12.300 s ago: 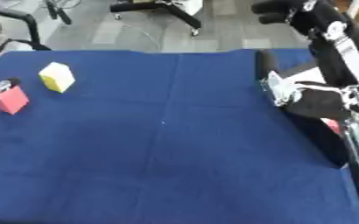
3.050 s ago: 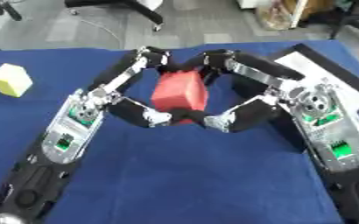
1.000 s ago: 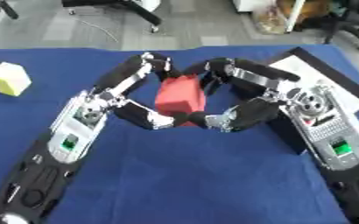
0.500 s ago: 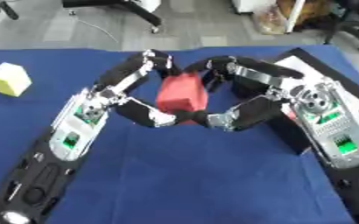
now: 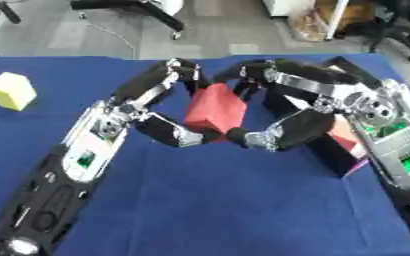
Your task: Pick up the objects with one hand, pass them to the other hand, and then place them into the box on the other side of the table.
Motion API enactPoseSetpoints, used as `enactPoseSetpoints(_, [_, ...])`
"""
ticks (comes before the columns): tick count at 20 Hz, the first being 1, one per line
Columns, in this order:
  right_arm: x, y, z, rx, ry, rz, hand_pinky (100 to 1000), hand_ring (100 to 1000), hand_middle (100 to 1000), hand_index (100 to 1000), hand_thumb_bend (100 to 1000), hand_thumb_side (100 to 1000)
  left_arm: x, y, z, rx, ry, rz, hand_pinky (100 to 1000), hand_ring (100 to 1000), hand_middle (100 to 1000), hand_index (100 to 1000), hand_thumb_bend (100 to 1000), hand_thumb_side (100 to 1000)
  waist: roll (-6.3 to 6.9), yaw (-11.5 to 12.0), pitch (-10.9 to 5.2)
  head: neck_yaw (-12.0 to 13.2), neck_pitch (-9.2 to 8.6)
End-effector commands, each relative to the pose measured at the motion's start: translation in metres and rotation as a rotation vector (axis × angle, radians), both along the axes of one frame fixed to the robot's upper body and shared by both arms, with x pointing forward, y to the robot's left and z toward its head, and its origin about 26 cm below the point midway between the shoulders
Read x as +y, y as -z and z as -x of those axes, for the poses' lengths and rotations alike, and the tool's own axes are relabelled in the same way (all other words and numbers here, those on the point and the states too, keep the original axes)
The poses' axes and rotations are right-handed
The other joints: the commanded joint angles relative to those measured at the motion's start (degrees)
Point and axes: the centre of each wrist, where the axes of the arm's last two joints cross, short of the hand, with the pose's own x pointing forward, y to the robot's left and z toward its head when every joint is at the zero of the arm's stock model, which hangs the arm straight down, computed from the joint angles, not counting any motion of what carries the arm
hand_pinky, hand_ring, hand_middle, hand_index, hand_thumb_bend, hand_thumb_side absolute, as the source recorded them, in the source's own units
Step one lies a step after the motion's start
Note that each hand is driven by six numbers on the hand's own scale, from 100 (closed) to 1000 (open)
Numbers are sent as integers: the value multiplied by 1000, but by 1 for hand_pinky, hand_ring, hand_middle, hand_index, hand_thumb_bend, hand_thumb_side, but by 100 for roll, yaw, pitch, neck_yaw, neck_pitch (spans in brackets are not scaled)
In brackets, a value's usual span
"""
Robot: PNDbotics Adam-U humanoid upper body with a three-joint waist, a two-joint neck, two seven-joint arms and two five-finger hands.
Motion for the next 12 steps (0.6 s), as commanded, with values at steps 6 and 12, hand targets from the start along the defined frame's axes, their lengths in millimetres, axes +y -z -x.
enactPoseSetpoints(6, [3,-8,-3,-70,21,24,742,780,869,931,359,475,-1,-9,-4,-33,-29,9,581,481,512,633,410,442,-83,27,-171,-45,31])
enactPoseSetpoints(12, [5,0,-9,-123,58,46,753,784,869,937,363,487,-3,-10,-2,-25,-30,32,576,477,509,630,407,440,-81,39,-167,-74,31])
